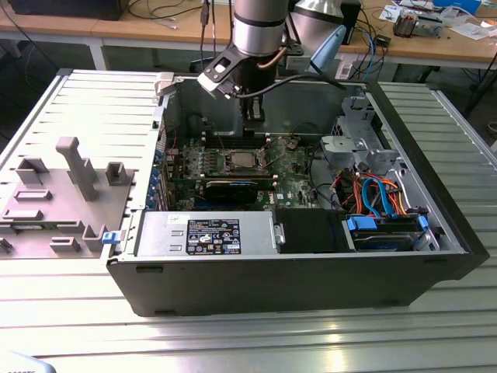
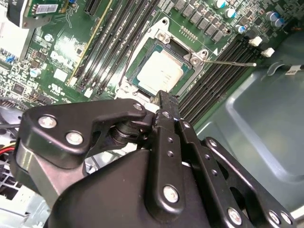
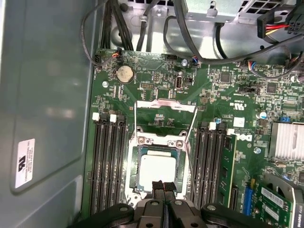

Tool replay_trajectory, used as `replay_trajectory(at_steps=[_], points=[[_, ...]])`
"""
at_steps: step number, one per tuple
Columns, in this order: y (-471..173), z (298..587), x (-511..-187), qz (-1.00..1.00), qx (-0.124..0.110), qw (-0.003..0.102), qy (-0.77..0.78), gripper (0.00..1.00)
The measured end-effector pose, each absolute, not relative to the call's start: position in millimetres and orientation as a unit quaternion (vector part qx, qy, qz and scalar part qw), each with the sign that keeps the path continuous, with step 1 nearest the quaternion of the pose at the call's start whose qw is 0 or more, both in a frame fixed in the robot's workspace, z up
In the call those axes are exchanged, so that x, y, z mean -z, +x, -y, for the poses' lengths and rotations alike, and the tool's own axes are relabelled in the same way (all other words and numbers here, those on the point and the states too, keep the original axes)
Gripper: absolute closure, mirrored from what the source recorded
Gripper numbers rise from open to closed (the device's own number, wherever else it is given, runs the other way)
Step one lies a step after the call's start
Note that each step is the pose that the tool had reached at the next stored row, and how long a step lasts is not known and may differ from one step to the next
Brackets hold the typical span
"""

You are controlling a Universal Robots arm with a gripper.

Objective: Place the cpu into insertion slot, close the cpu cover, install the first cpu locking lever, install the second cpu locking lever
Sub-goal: 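Place the cpu into insertion slot, then close the cpu cover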

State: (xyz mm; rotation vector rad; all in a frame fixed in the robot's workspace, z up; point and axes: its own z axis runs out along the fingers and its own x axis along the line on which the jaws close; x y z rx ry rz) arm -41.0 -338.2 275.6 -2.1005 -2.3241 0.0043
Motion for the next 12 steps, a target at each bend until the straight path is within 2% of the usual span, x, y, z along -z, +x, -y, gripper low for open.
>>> replay_trajectory(at_steps=[12], points=[[-40.5,338.3,-276.9,0.742,-0.001,0.005,-0.670,0.89]])
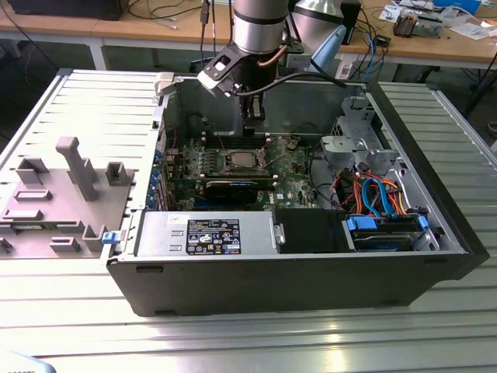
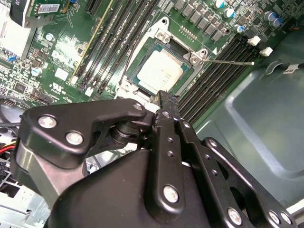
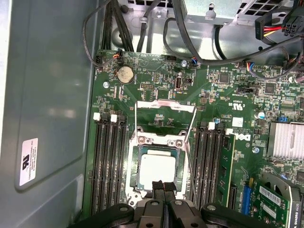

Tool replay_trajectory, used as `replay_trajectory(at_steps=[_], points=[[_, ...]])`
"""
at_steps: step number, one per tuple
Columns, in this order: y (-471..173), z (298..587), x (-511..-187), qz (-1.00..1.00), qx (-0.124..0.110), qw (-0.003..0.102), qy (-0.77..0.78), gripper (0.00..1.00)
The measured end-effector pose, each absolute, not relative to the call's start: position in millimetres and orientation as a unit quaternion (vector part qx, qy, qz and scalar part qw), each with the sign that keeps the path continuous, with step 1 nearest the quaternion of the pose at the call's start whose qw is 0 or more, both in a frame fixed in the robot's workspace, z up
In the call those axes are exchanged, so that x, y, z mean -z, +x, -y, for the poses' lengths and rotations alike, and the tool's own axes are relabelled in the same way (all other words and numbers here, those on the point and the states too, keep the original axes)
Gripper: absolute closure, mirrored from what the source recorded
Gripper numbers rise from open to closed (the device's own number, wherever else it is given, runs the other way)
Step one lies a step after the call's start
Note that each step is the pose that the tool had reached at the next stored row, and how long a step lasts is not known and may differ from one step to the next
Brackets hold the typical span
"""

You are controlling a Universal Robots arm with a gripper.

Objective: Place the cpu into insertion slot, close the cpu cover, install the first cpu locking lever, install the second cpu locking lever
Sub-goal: 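Close the cpu cover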

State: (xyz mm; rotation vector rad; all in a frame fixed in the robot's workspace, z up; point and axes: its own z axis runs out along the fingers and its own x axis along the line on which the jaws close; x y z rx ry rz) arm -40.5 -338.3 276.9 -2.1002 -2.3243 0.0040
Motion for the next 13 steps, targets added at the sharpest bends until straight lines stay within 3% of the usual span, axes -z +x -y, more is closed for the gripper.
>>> replay_trajectory(at_steps=[13], points=[[-25.6,338.2,-276.9,0.742,-0.001,0.005,-0.671,0.89]])
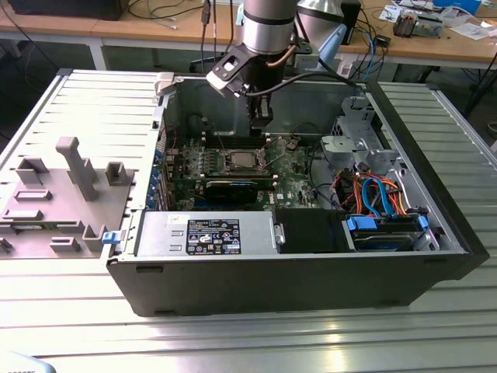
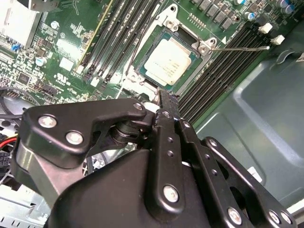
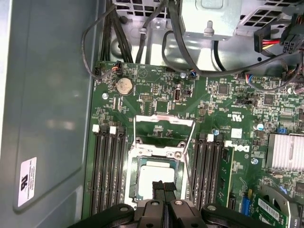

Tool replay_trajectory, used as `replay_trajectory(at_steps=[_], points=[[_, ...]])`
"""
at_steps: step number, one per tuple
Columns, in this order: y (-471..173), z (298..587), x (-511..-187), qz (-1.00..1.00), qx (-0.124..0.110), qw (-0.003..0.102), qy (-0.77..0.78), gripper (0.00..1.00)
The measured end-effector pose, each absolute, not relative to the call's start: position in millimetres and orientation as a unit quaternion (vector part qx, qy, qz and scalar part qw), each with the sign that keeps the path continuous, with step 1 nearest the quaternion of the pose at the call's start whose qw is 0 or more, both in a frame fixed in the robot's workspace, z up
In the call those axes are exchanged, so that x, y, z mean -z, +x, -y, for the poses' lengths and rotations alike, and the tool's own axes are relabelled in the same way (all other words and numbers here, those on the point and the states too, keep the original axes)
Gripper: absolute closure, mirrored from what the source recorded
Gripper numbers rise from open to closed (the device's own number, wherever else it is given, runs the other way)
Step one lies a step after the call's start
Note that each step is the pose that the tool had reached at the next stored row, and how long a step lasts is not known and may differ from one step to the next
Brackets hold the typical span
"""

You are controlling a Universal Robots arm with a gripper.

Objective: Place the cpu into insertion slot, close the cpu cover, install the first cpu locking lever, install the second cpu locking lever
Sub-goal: 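Close the cpu cover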

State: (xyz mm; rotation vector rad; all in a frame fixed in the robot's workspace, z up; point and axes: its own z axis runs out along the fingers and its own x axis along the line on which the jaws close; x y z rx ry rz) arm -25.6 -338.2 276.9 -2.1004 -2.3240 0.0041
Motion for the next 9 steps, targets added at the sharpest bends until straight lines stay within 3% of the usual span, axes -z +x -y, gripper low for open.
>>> replay_trajectory(at_steps=[9], points=[[-15.7,338.2,-276.9,0.742,-0.001,0.005,-0.671,0.89]])
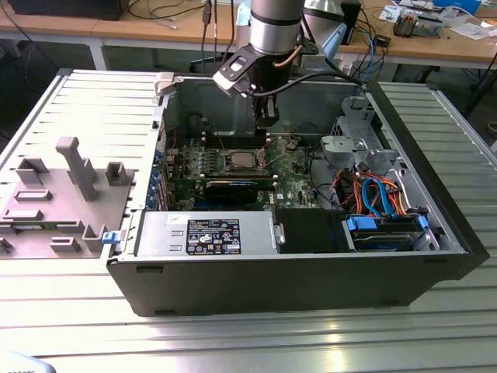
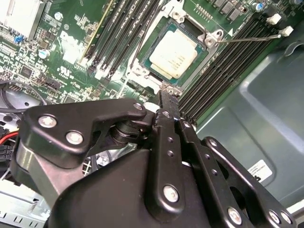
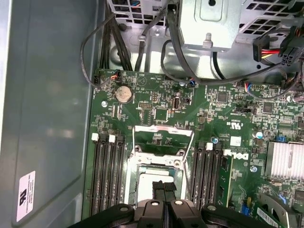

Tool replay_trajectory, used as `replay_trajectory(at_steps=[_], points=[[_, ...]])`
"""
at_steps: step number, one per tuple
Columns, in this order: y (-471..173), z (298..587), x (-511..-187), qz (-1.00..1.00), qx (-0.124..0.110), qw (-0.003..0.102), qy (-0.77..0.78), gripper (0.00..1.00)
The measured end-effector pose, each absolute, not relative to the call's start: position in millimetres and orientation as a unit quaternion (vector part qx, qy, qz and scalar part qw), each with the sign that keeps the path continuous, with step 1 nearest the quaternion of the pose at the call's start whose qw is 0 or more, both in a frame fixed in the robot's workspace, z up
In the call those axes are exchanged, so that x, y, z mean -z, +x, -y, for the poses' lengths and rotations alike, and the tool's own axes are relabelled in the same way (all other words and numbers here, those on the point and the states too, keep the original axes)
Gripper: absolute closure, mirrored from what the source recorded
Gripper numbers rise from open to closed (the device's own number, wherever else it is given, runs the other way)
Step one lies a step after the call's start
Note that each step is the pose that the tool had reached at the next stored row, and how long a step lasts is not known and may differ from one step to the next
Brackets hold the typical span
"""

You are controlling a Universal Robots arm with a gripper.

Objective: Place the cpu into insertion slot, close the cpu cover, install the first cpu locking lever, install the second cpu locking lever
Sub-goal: 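Close the cpu cover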

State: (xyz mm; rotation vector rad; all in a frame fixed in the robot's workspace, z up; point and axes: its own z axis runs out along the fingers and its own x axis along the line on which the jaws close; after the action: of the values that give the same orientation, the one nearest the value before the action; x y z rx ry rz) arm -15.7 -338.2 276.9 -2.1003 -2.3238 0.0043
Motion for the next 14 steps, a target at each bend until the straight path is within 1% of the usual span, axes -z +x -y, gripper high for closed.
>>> replay_trajectory(at_steps=[14], points=[[-2.2,338.2,-276.8,0.742,-0.001,0.005,-0.671,0.89]])
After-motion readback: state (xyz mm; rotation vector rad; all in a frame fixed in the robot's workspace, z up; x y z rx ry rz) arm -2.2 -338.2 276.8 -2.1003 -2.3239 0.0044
